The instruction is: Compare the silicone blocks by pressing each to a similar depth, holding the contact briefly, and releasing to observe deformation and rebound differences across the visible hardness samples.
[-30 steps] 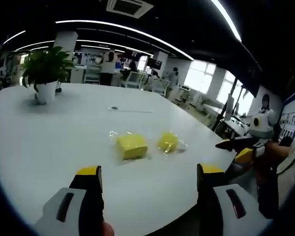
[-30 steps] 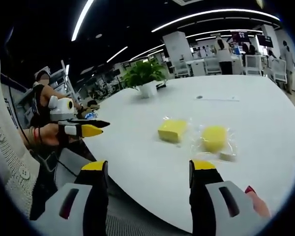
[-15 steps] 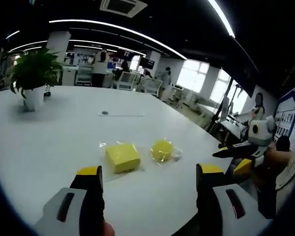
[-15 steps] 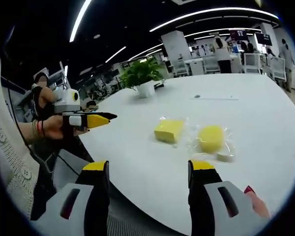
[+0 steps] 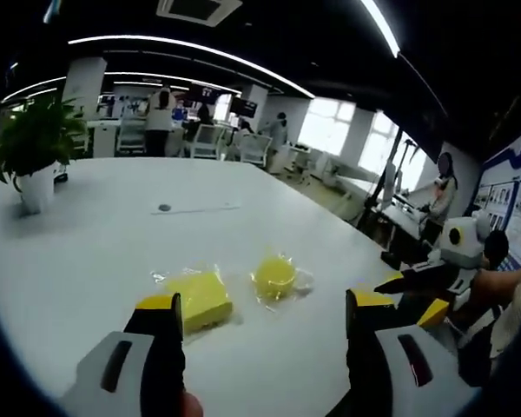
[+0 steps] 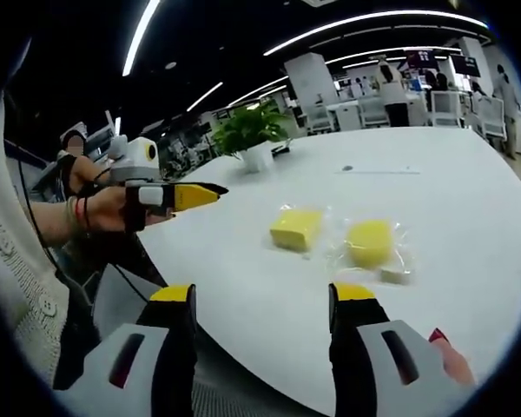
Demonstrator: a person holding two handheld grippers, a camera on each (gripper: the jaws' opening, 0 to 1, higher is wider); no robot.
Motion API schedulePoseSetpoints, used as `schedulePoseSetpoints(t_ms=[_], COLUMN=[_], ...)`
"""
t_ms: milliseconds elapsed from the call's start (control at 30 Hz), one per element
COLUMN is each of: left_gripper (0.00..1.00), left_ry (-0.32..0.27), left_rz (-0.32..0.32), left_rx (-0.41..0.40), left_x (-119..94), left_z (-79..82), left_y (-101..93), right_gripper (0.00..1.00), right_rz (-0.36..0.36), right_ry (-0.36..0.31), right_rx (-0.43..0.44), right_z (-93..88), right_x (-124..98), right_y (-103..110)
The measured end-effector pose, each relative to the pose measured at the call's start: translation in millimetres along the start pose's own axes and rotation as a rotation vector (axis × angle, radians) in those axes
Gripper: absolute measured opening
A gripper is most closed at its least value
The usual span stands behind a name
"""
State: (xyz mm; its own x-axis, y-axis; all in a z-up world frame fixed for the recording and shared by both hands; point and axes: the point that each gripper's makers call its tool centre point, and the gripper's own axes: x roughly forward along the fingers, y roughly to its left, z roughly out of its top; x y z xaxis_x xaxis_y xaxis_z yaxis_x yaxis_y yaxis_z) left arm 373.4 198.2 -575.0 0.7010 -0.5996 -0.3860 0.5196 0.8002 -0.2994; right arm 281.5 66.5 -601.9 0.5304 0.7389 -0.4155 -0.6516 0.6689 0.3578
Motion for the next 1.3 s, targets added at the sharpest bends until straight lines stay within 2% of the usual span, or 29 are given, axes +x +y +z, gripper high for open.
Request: schedulePoseSetpoints(t_ms=[300, 967, 1133, 1300], left_gripper=[0.76, 0.75, 0.75, 0.74], left_ry=[0.017, 0.056, 0.070, 0.077], left_rz=[-0.032, -0.062, -0.075, -0.080], left_rx=[-0.066, -0.114, -0.169, -0.274], left_x=[31, 91, 105, 124], left_z=[10.0, 20.7, 15.9, 10.4], left_y=[-6.4, -8.5, -7.7, -5.7], right_gripper=[0.56, 0.55, 0.54, 0.54], right_rz=[0.012, 0.020, 0.020, 0.017], right_ry=[0.000, 0.000, 0.002, 0.010], right_rx=[0.011, 0.043, 0.047, 0.054], right_z=[-0.2, -0.5, 0.6, -1.1], right_x=[0, 3, 5, 6], right_y=[-7, -28, -32, -37])
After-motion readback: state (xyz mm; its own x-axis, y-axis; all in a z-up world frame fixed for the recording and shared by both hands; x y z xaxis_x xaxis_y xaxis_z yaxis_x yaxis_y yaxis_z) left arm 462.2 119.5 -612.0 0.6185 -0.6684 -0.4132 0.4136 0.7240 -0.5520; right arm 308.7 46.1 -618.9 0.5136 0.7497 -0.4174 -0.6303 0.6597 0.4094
